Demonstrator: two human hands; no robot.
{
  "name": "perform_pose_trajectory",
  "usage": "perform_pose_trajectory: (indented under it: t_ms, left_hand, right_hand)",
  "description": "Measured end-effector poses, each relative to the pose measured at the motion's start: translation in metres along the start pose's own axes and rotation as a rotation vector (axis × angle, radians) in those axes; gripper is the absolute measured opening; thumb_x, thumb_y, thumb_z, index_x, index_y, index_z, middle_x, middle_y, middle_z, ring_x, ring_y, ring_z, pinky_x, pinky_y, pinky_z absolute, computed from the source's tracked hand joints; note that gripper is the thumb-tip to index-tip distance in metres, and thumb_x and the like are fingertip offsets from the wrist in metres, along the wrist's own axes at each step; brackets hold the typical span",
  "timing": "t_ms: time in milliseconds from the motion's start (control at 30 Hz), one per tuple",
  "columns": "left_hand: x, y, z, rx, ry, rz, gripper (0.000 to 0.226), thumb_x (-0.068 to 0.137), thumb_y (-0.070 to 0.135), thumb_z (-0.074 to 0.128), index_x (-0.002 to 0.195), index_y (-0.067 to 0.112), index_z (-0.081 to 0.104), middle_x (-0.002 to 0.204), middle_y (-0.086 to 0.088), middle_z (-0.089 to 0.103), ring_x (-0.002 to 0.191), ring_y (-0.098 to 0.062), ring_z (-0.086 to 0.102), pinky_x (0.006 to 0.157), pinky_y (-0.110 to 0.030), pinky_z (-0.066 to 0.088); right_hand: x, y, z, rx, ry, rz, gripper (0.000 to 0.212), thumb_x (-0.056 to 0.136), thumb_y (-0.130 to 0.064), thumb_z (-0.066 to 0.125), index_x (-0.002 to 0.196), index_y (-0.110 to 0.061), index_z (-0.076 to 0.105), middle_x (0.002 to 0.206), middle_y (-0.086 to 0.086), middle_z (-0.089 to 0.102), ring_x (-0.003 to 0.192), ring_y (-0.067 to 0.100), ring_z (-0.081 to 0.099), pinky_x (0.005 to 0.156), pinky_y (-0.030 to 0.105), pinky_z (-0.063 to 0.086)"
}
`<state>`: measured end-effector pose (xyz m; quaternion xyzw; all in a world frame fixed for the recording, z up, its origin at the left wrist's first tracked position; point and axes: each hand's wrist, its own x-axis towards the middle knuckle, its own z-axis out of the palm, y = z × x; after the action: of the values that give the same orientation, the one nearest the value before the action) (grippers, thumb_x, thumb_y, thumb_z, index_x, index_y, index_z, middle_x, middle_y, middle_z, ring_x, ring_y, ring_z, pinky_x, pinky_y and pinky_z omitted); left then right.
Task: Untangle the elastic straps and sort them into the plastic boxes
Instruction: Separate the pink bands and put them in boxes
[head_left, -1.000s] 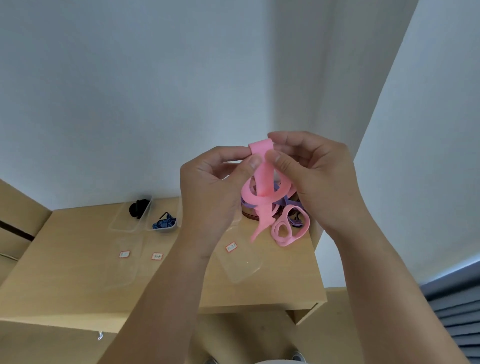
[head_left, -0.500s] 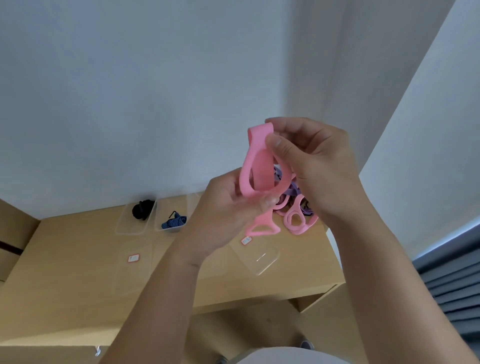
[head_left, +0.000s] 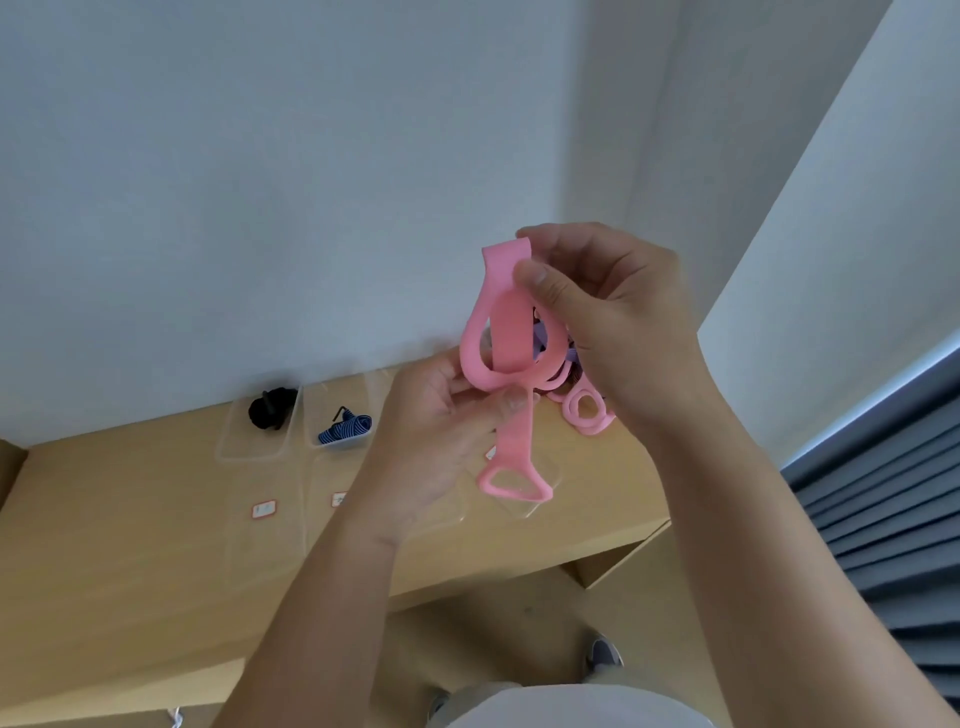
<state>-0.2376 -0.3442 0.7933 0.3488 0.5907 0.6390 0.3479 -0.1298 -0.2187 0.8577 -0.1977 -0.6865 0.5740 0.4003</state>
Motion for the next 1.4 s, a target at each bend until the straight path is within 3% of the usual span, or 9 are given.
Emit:
perform_pose_trajectory:
  t_ms: [200,433,600,733,833,933,1033,1267,1400]
  left_hand:
    - [-0.014,-0.005,-0.019,-0.031,-0.001,0.004,0.024,0.084,0.014,0.078,0.107,0.018,0.076,0.108,-0.005,0.078,0.105,-0.028,0.074,0.092,-0.048,0.060]
    - [-0.028,-0.011,-0.034,-0.031,0.008,0.027,0.026,0.079,0.012,0.079,0.104,0.018,0.076,0.104,-0.003,0.079,0.101,-0.026,0.075,0.086,-0.041,0.061]
    - [-0.037,-0.013,-0.035,-0.093,0.054,0.015,0.021,0.087,0.008,0.075,0.107,0.015,0.075,0.104,-0.004,0.079,0.097,-0.023,0.076,0.075,-0.033,0.061]
    - [-0.044,-0.015,-0.032,-0.081,0.095,-0.050,0.024,0.087,0.029,0.075,0.107,0.016,0.077,0.100,-0.004,0.080,0.096,-0.022,0.076,0.082,-0.039,0.061]
    - [-0.046,-0.014,-0.030,-0.062,0.156,-0.084,0.033,0.083,0.050,0.076,0.100,0.022,0.081,0.095,-0.002,0.080,0.088,-0.016,0.076,0.069,-0.028,0.059]
    - [-0.044,-0.015,-0.031,0.075,0.253,-0.054,0.019,0.086,0.057,0.070,0.083,0.042,0.081,0.085,0.007,0.079,0.077,-0.011,0.072,0.072,-0.034,0.058]
    - [-0.042,-0.014,-0.031,0.000,0.264,-0.097,0.025,0.084,0.054,0.072,0.083,0.032,0.083,0.085,-0.004,0.078,0.083,-0.025,0.073,0.071,-0.043,0.063]
    - [-0.017,-0.004,-0.020,-0.244,0.194,-0.279,0.025,0.096,0.035,0.069,0.099,0.012,0.080,0.102,-0.014,0.078,0.083,-0.028,0.073,0.075,-0.046,0.062]
    - [0.014,0.002,-0.005,-0.384,0.126,-0.368,0.023,0.096,0.021,0.068,0.110,0.005,0.076,0.114,-0.022,0.074,0.092,-0.035,0.071,0.079,-0.044,0.056]
  right_hand:
    - [-0.013,-0.005,0.019,-0.041,-0.024,-0.022,0.018,0.092,-0.006,0.070,0.104,-0.019,0.075,0.098,0.005,0.077,0.093,0.025,0.073,0.088,0.046,0.059]
    - [-0.028,-0.010,0.040,-0.044,-0.045,-0.023,0.019,0.090,-0.006,0.072,0.103,-0.020,0.075,0.097,0.001,0.078,0.089,0.018,0.074,0.083,0.033,0.060]
    - [-0.036,-0.011,0.049,-0.014,-0.028,-0.032,0.017,0.091,-0.005,0.070,0.104,-0.014,0.075,0.097,0.007,0.077,0.091,0.029,0.072,0.082,0.038,0.059]
    - [-0.041,-0.015,0.056,0.010,-0.030,-0.058,0.016,0.091,-0.003,0.069,0.101,-0.014,0.074,0.093,0.001,0.076,0.087,0.021,0.071,0.081,0.037,0.057]
    - [-0.041,-0.019,0.058,0.001,-0.055,-0.075,0.017,0.090,-0.003,0.070,0.096,-0.018,0.074,0.090,-0.003,0.076,0.084,0.018,0.070,0.081,0.040,0.057]
    - [-0.040,-0.020,0.057,-0.052,-0.081,-0.099,0.018,0.089,-0.005,0.070,0.093,-0.022,0.072,0.093,-0.007,0.075,0.088,0.025,0.069,0.083,0.049,0.057]
    - [-0.036,-0.019,0.052,-0.118,-0.128,-0.130,0.018,0.090,-0.007,0.070,0.095,-0.024,0.071,0.092,-0.008,0.074,0.087,0.035,0.065,0.077,0.052,0.054]
    - [-0.024,-0.010,0.030,-0.206,-0.168,-0.151,0.035,0.094,-0.003,0.066,0.105,-0.036,0.071,0.082,-0.022,0.069,0.070,0.008,0.061,0.065,0.018,0.052]
    - [-0.016,-0.002,0.003,-0.247,-0.168,-0.103,0.030,0.094,-0.002,0.066,0.097,-0.031,0.073,0.082,-0.012,0.071,0.068,0.011,0.066,0.057,0.009,0.047]
